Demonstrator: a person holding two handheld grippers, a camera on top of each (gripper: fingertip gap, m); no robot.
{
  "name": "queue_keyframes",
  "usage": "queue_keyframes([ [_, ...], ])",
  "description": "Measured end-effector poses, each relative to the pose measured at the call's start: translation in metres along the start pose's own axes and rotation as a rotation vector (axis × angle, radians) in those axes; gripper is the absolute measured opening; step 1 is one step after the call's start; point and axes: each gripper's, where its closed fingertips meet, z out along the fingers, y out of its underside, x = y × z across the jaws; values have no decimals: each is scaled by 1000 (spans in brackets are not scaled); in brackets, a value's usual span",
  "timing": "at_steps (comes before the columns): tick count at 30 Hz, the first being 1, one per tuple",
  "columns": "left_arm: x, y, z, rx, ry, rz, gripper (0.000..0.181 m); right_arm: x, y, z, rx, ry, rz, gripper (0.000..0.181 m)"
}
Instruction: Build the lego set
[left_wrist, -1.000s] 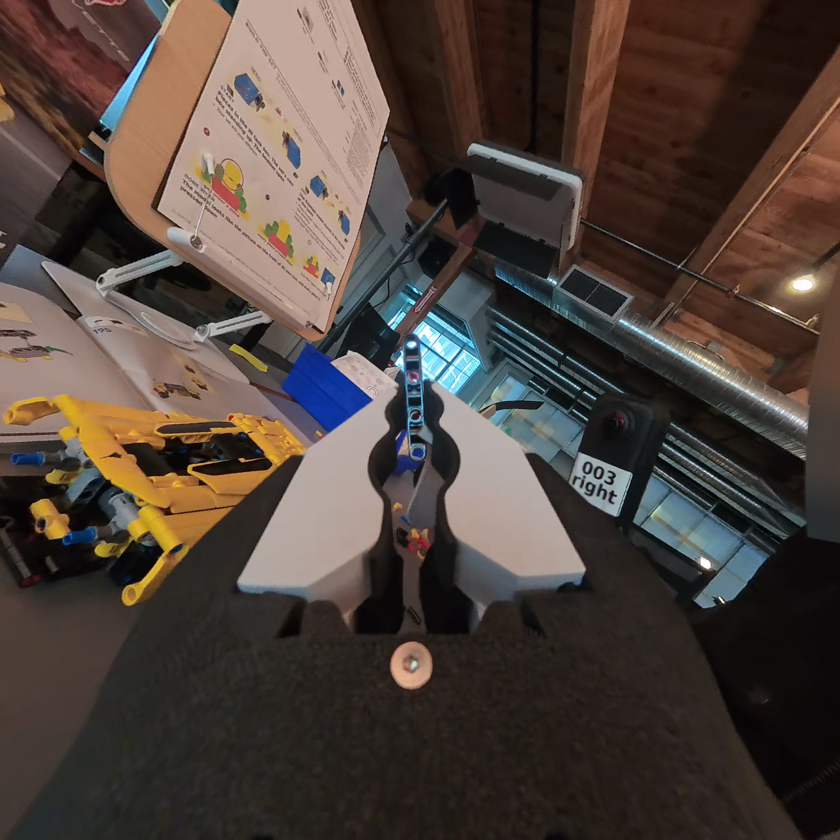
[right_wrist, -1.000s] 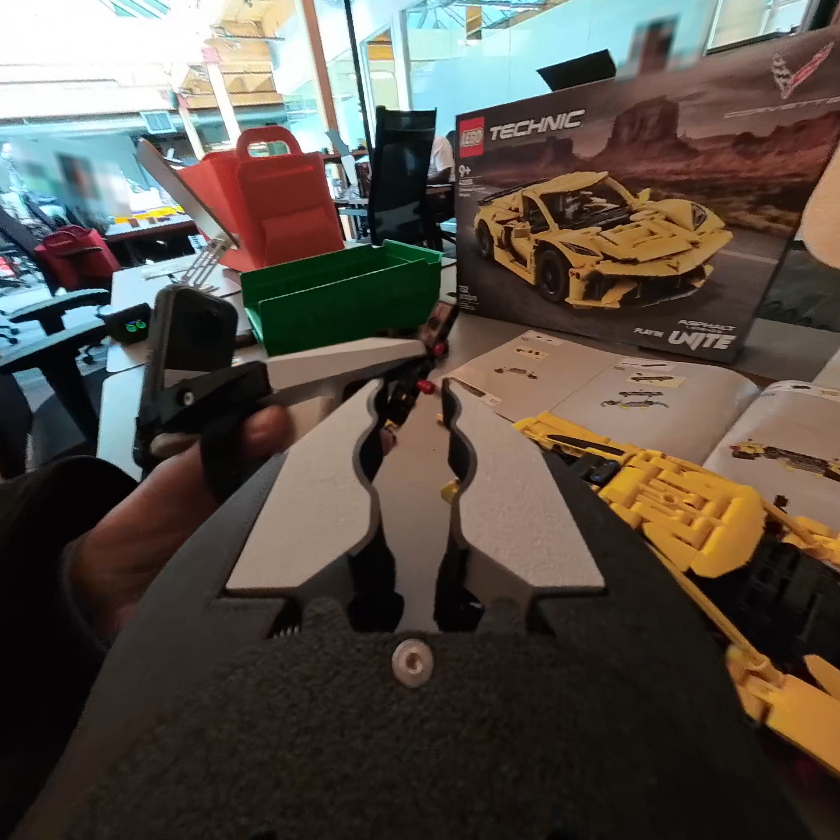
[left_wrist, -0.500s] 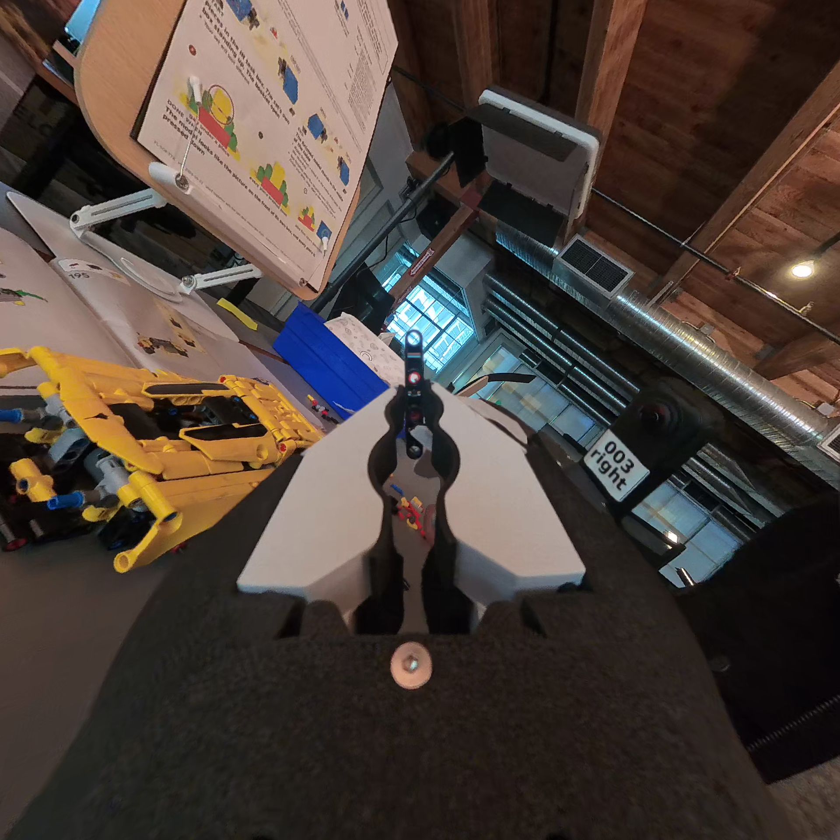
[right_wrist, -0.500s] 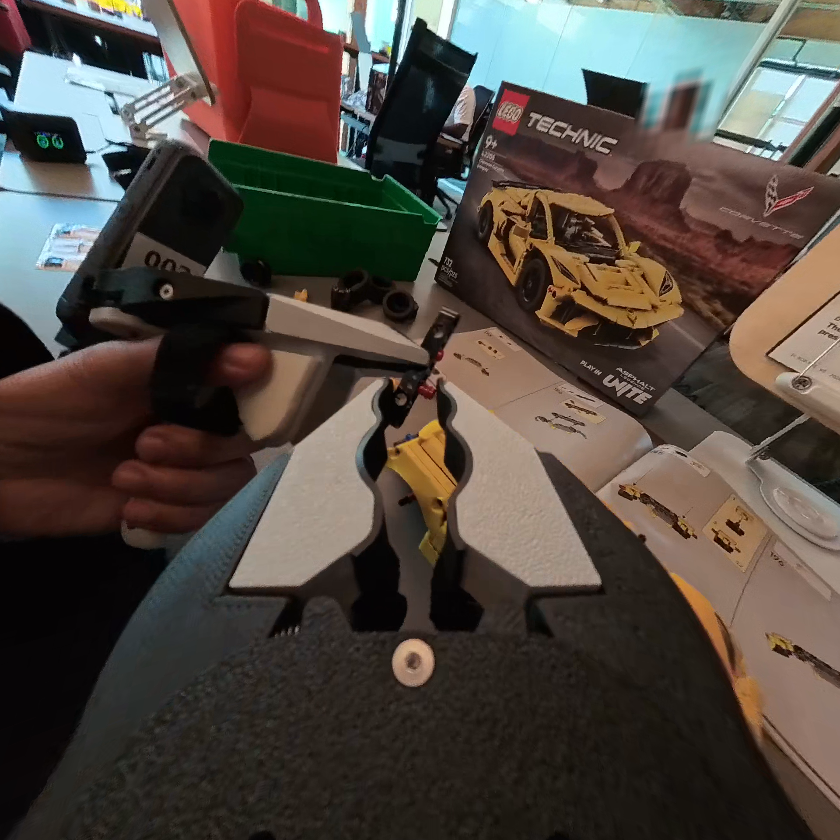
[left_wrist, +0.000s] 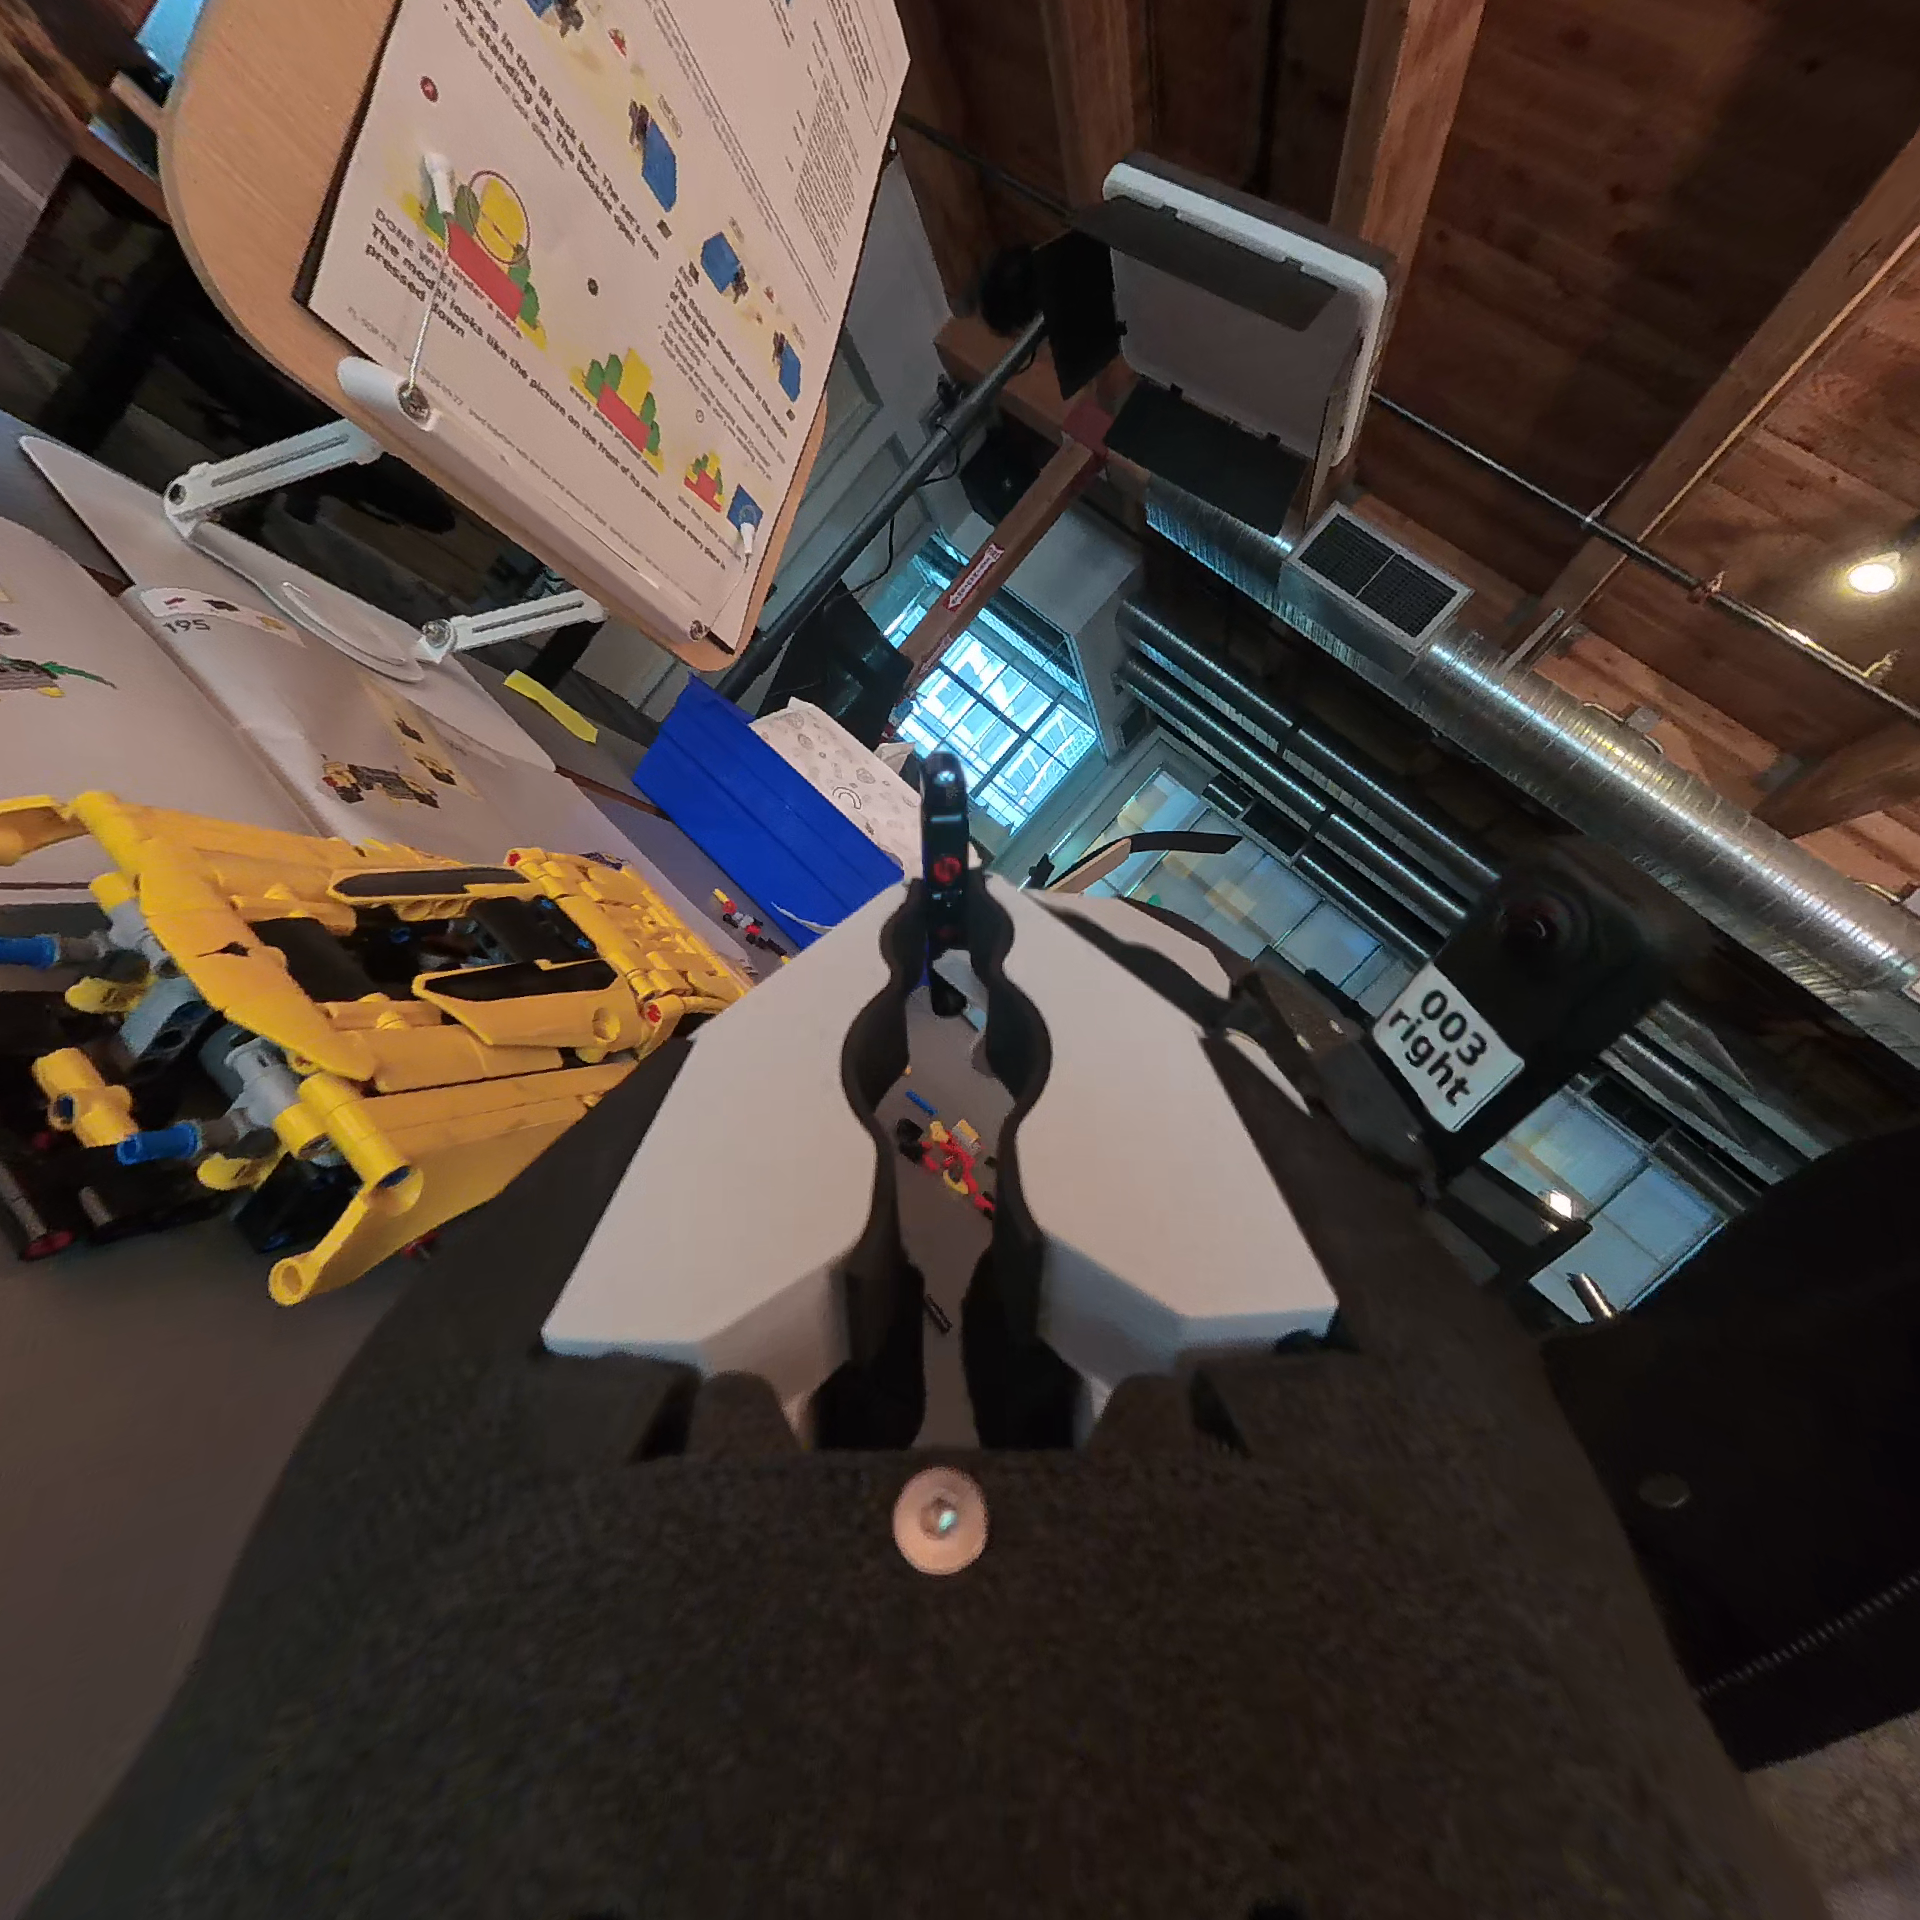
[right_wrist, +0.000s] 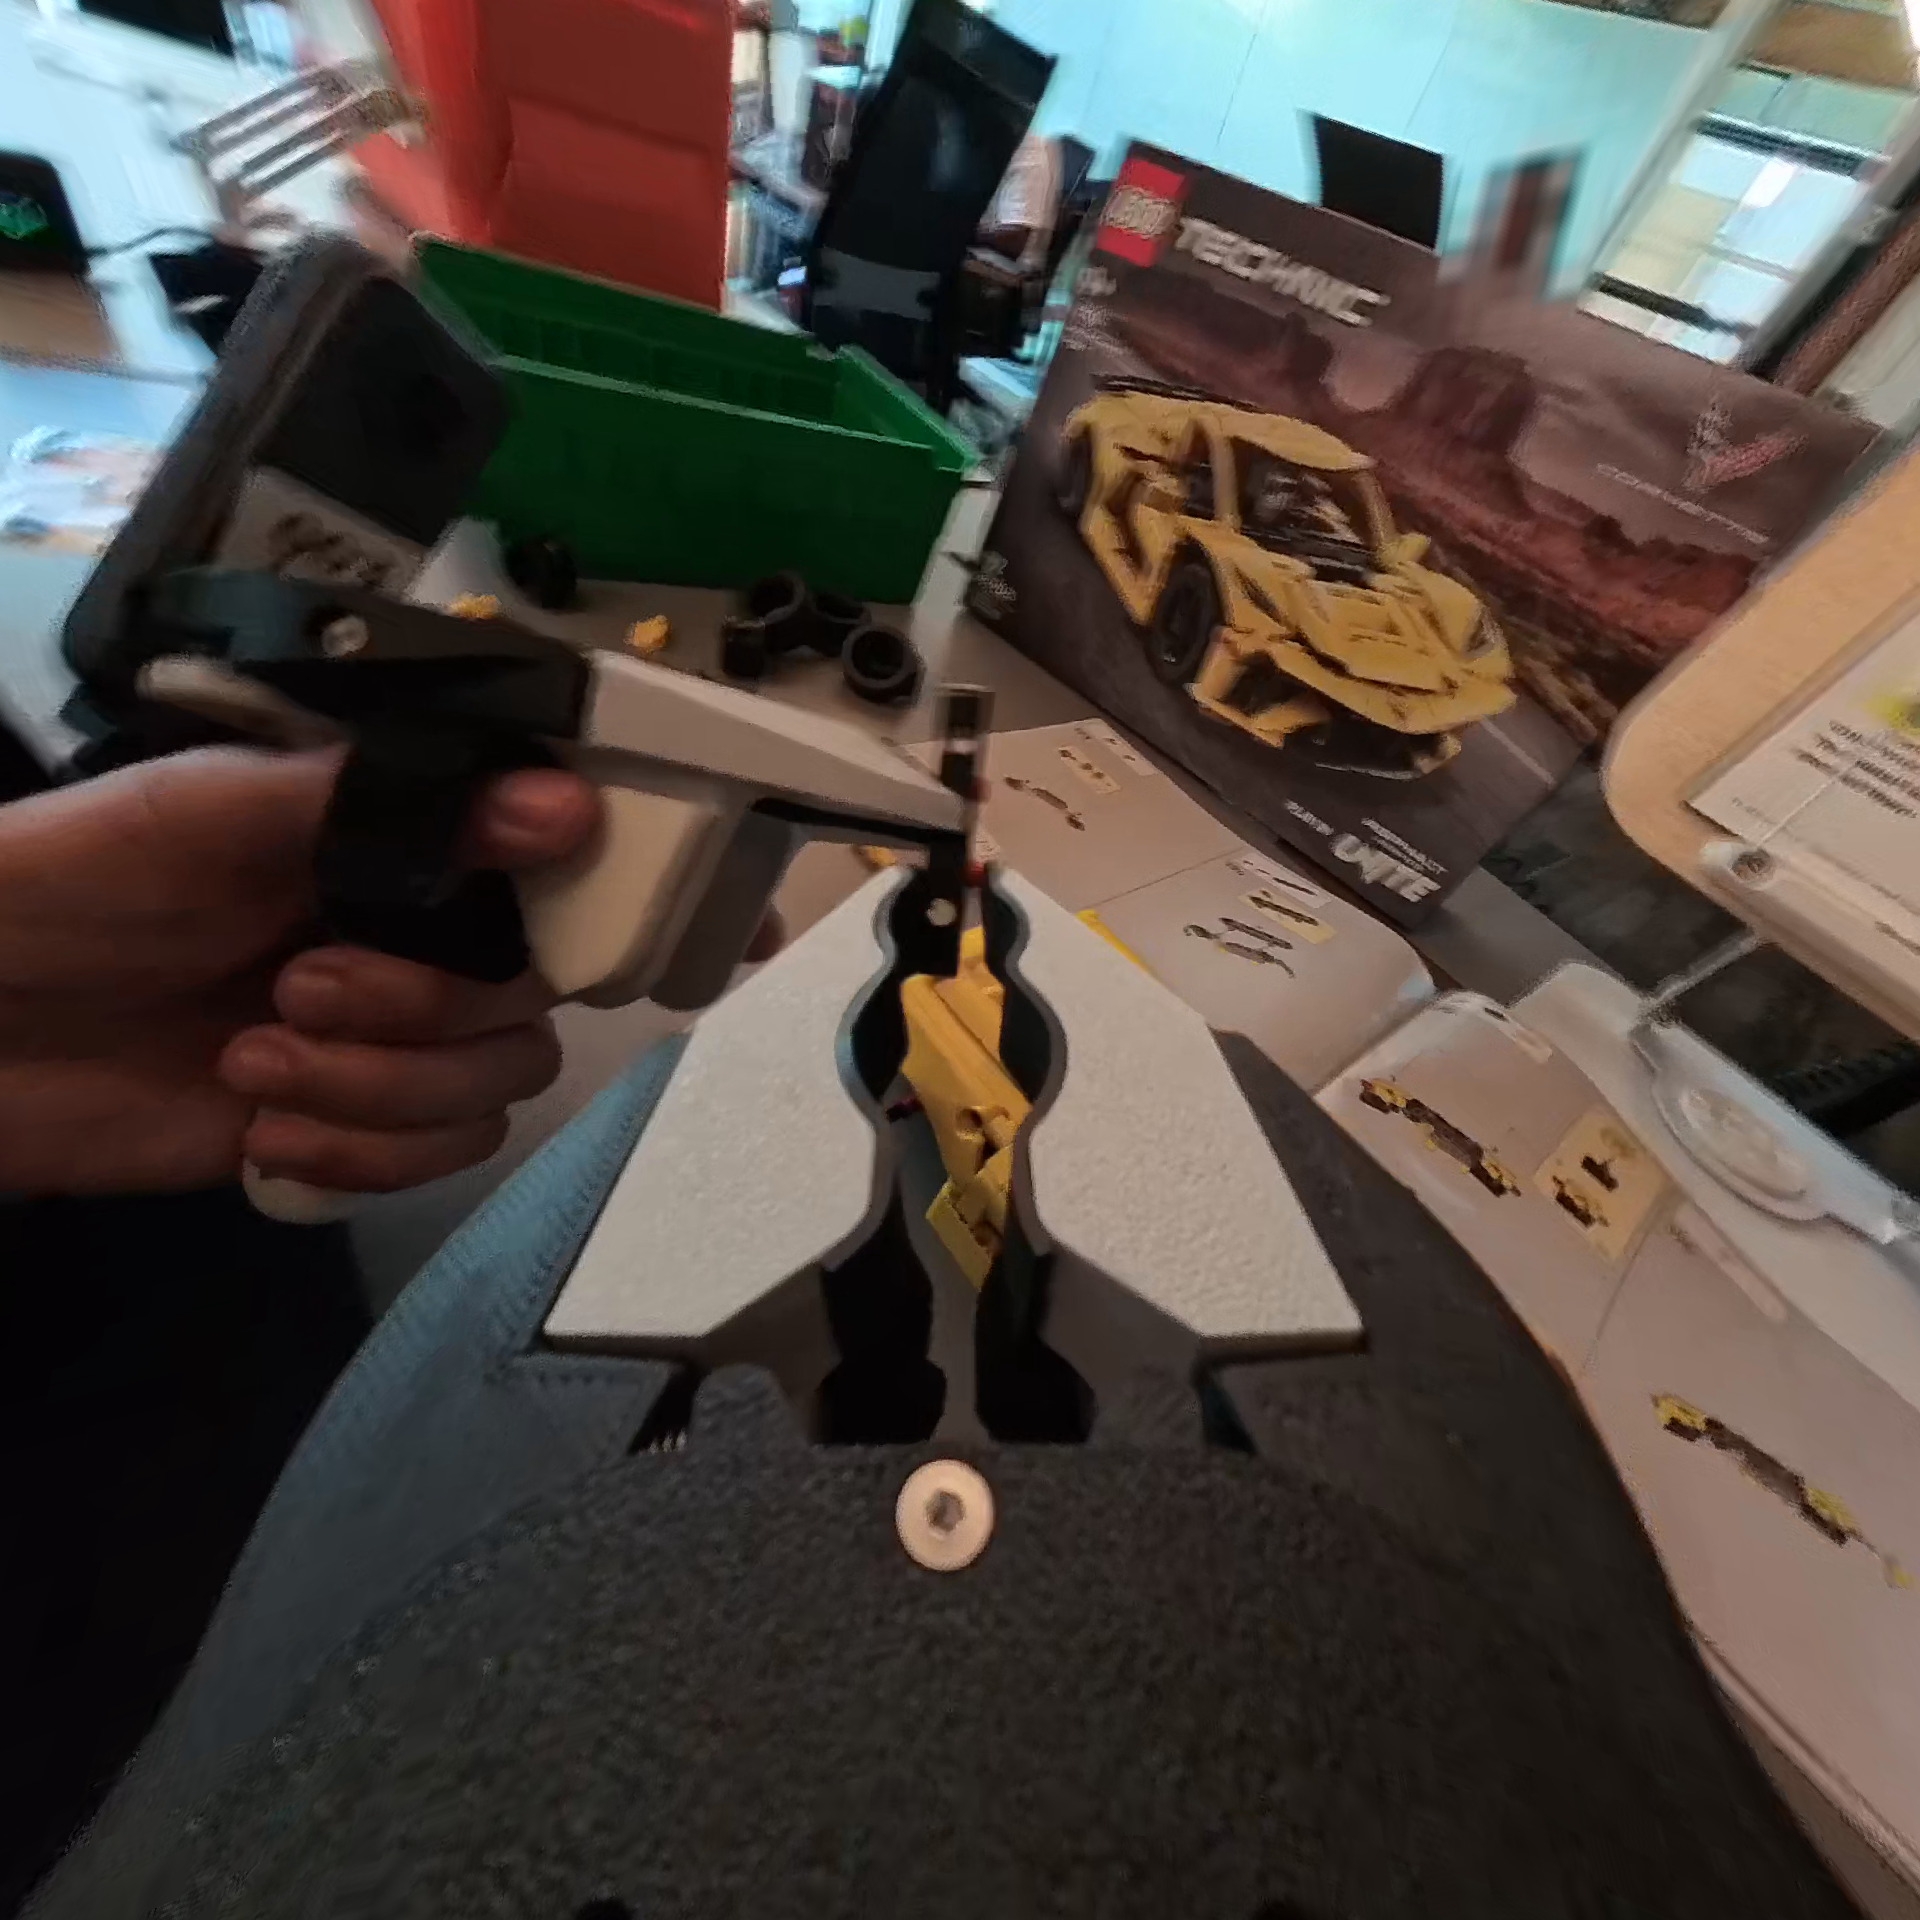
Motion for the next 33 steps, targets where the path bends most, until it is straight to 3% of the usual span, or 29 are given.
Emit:
queue_keyframes([
  [5, 2, 0, 0, 3, 16, -13, 7, 0, -1, -1, -15, 27, -73, 8],
  [11, 0, -7, -3, 24, 3, -11, 7, -3, -4, 0, 34, -89, 128, 11],
  [13, -7, -19, -10, 64, -37, 12, 7, 3, -10, -6, 71, -140, 235, 24],
  [16, -18, -33, -20, 79, -87, 21, 7, 34, -3, -17, 78, -184, 319, 40],
  [20, -27, -48, -29, 93, -133, 87, 7, 100, 26, -29, 121, -60, 364, 43],
  [22, -28, -46, -29, 86, -139, 105, 7, 113, 35, -31, 143, -27, 420, 54],
  [29, -30, -39, -25, 83, -71, -15, 7, 88, 50, -20, 70, -141, 547, 52],
  [33, -29, -39, -26, 100, -29, -85, 7, 75, 47, -19, 70, -189, 491, 41],
])
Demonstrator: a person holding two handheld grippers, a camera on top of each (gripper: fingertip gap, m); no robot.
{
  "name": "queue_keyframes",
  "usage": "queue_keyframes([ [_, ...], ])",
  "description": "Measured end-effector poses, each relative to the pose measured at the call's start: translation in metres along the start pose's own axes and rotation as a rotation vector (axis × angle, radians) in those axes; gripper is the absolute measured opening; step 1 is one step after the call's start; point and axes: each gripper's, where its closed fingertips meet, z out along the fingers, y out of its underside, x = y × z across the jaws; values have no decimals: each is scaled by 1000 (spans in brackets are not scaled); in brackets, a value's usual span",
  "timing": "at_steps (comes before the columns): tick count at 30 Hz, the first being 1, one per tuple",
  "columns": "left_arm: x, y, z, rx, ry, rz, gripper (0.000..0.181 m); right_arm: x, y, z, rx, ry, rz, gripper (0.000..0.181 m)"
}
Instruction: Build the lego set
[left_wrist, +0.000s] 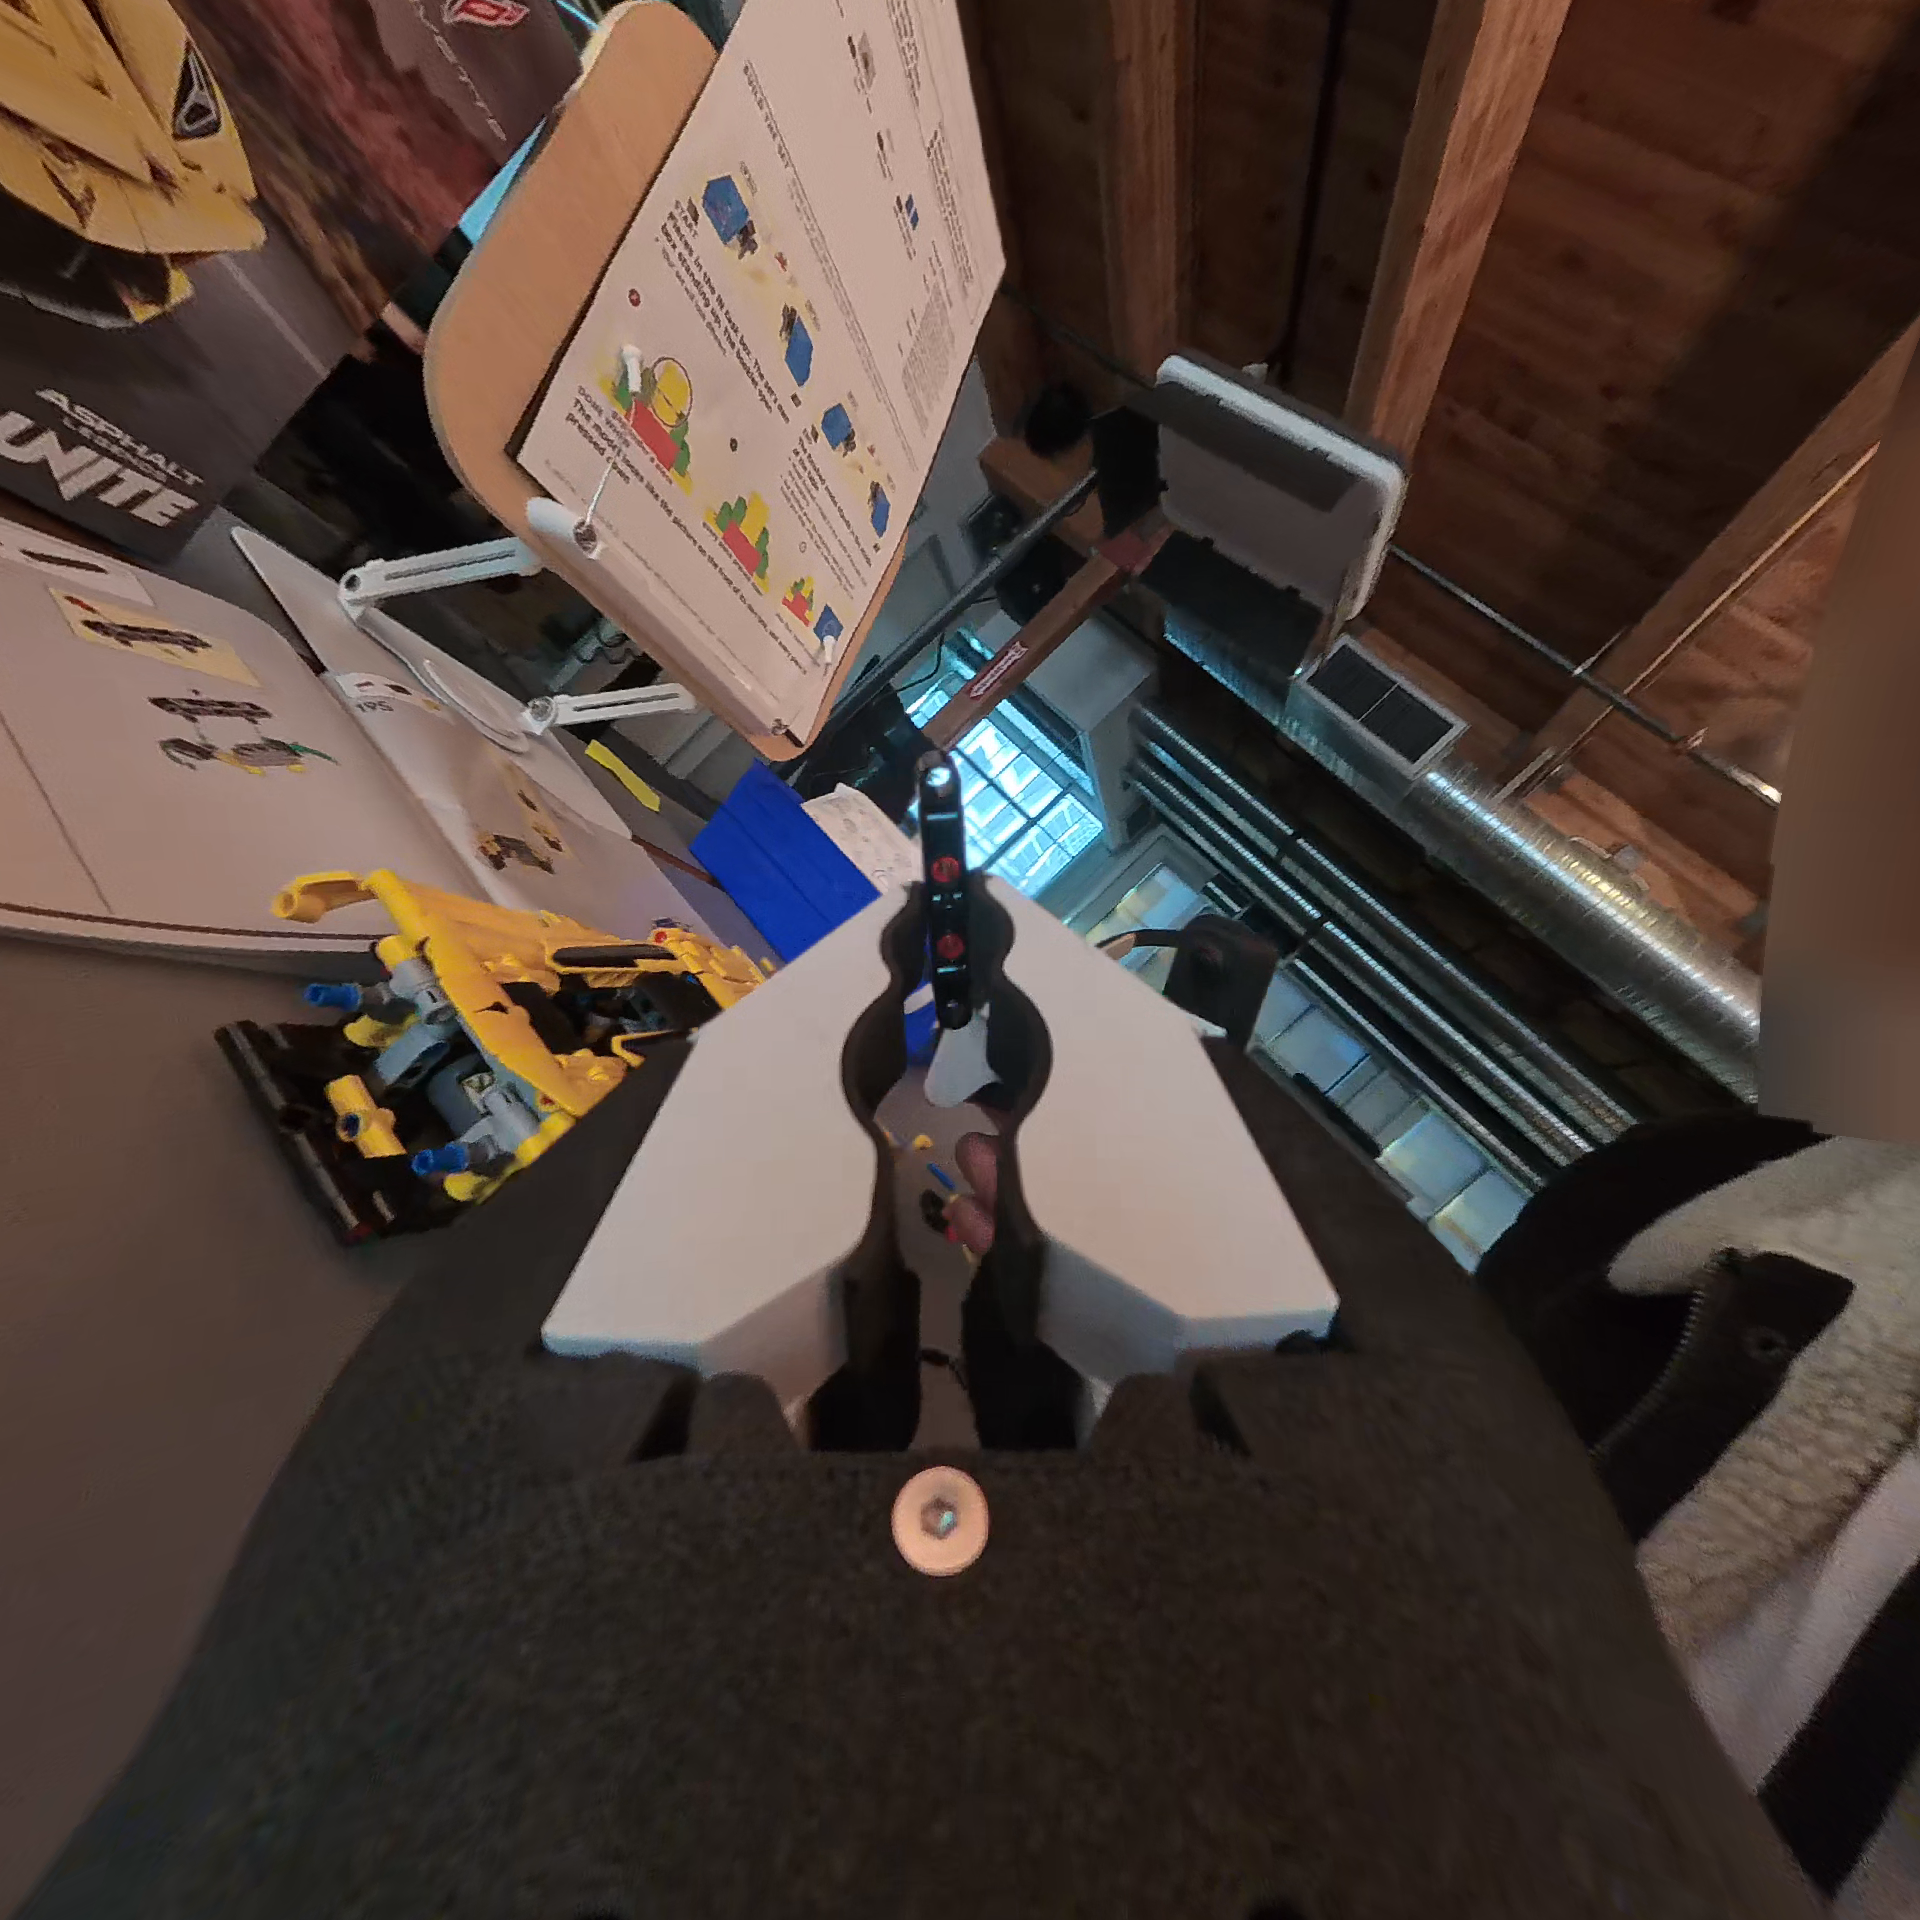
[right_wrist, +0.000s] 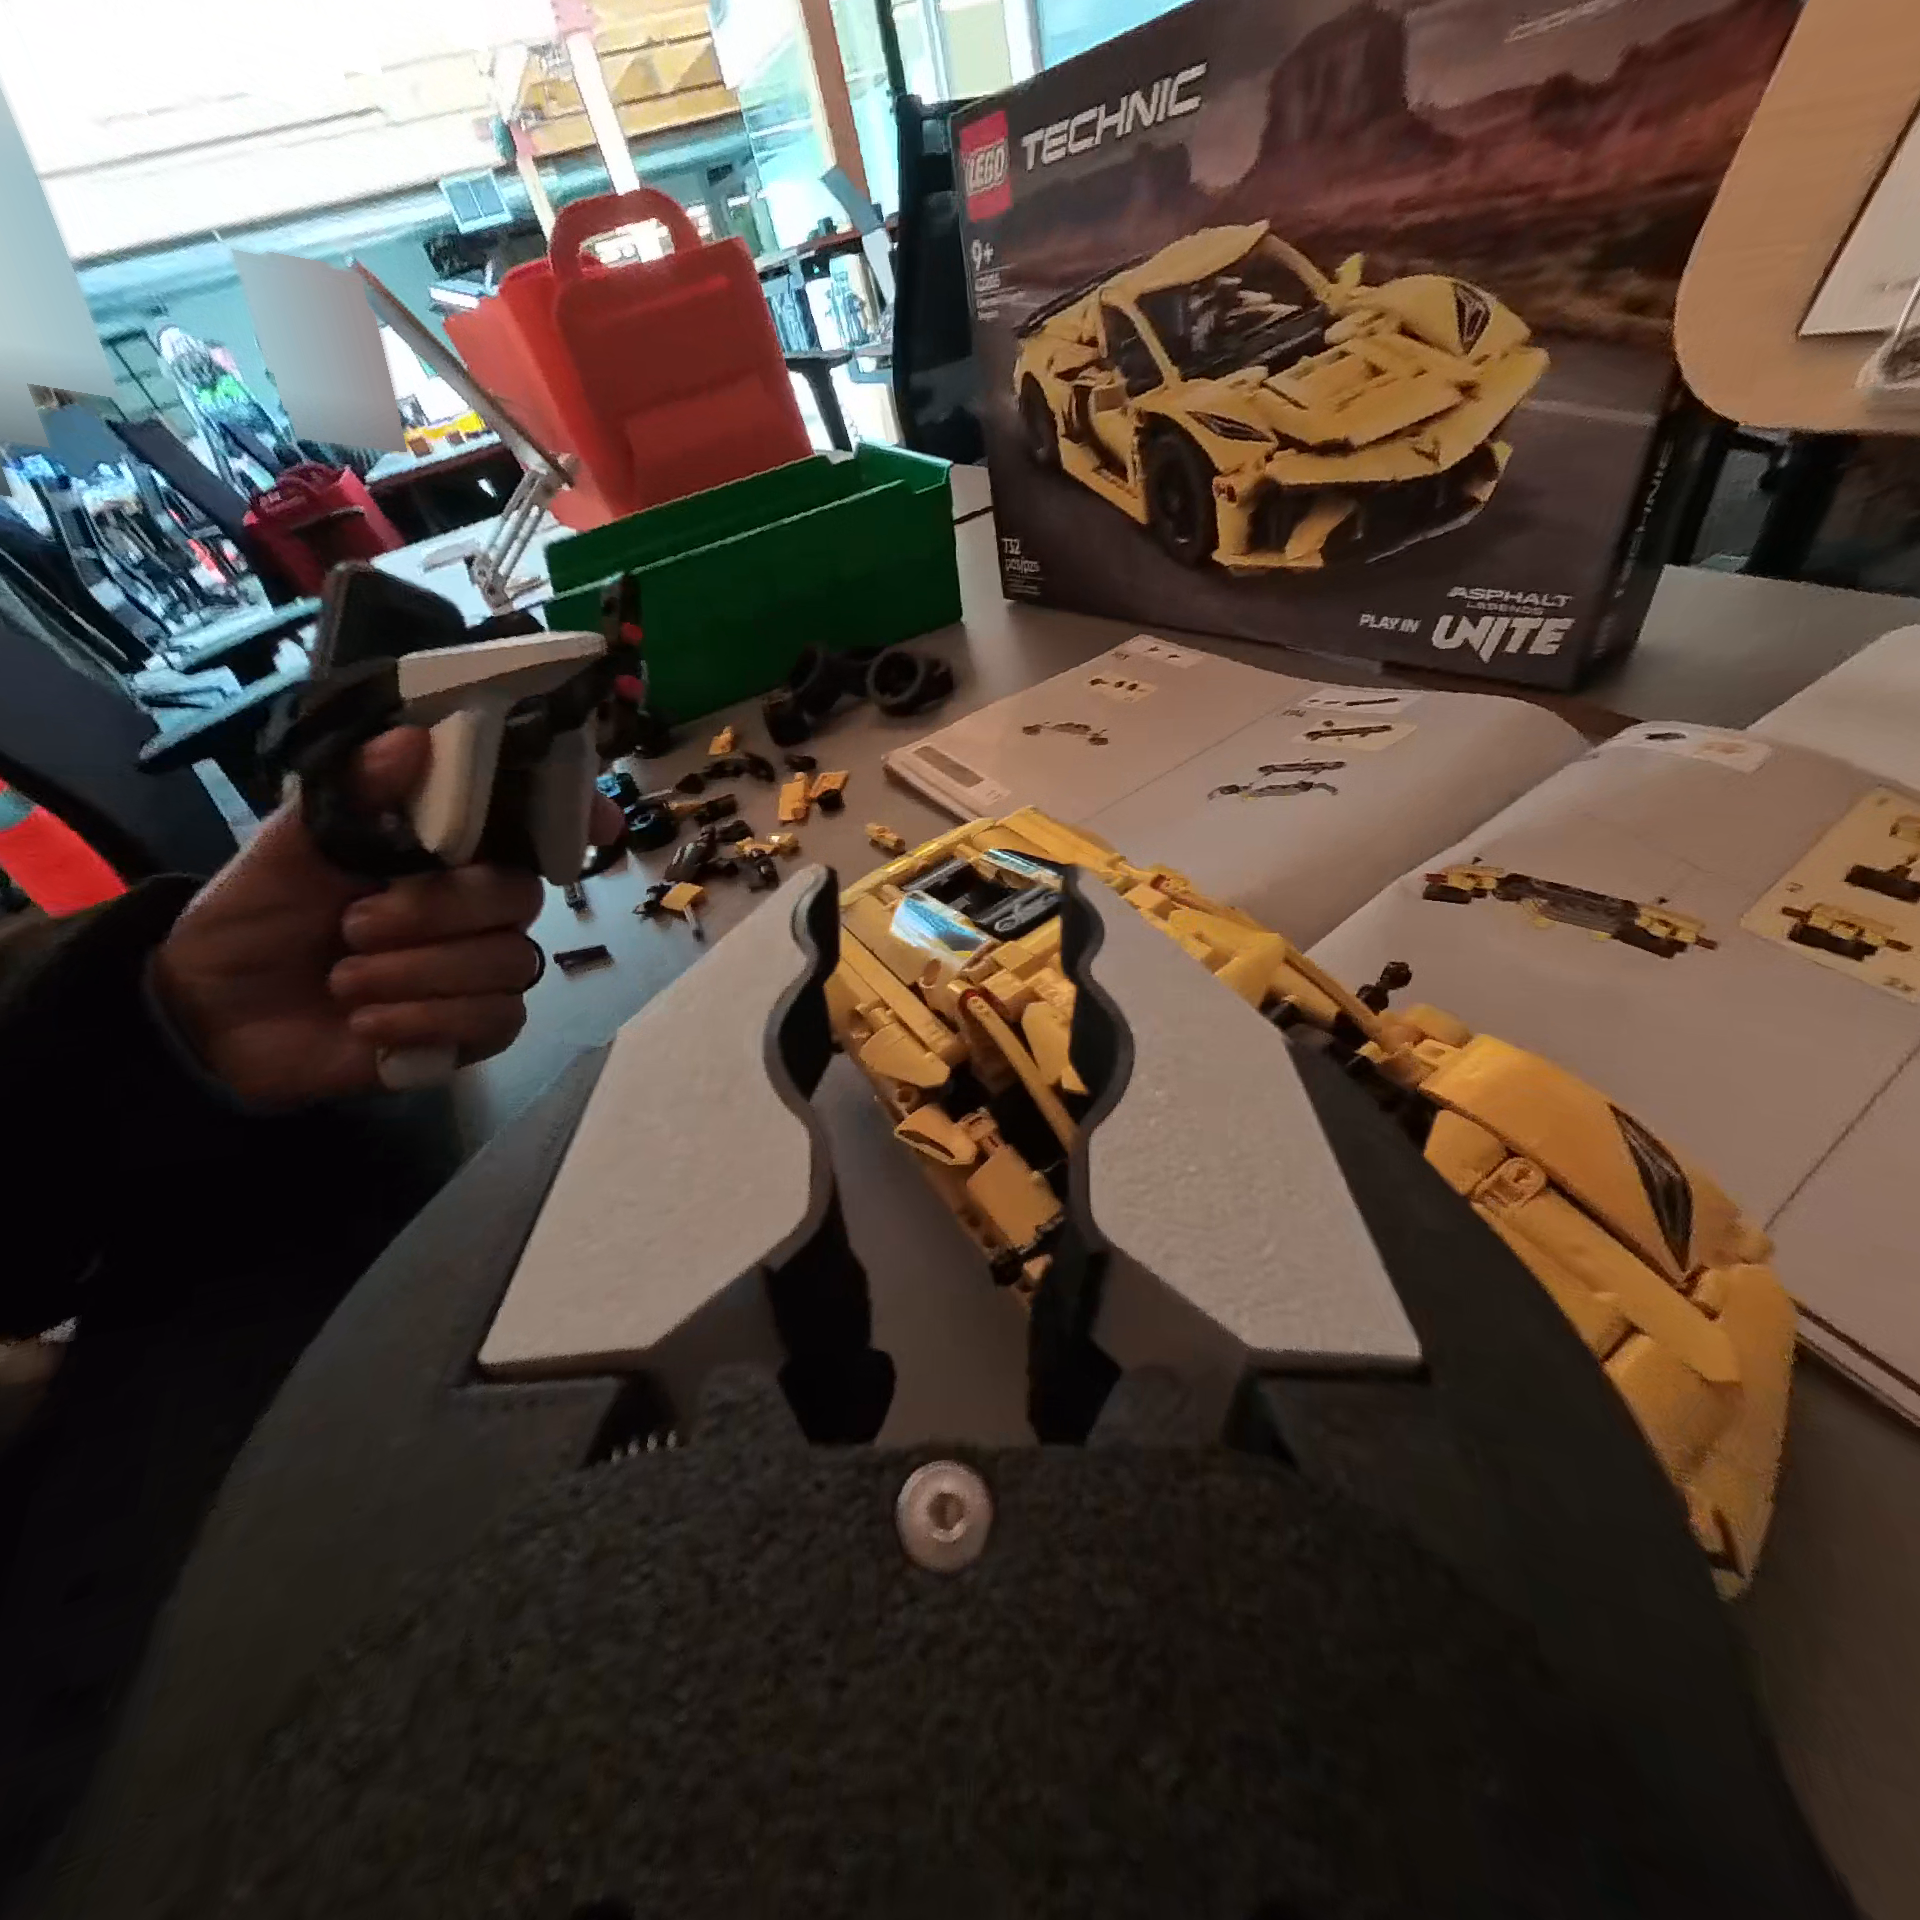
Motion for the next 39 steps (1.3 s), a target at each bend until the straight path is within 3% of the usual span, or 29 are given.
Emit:
queue_keyframes([
  [4, 6, 3, 1, -9, 48, -36, 7, -4, 1, 0, -13, 7, -87, 37],
  [6, 9, 6, 3, -18, 59, -35, 7, -24, 5, -2, -75, -77, -48, 20],
  [8, 12, 11, 7, -30, 83, -59, 7, -58, -5, 5, -30, -194, -54, 28],
  [11, 14, 20, 13, -60, 104, -103, 7, -70, 1, 26, -51, -88, -170, 41],
  [16, 17, 26, 15, -63, 129, -166, 7, -76, 9, 35, -72, -7, -309, 43],
  [26, 25, 40, 22, -110, 141, -152, 7, -85, -2, 30, 6, 57, -472, 12],
  [31, 25, 40, 22, -107, 143, -171, 7, -88, 0, 31, 11, 62, -507, 16],
  [35, 26, 42, 22, -111, 161, -213, 7, -84, -6, 27, 38, 88, -494, 8],
  [39, 29, 44, 22, -134, 183, -216, 8, -82, -11, 20, 40, -4, -390, 7],
])
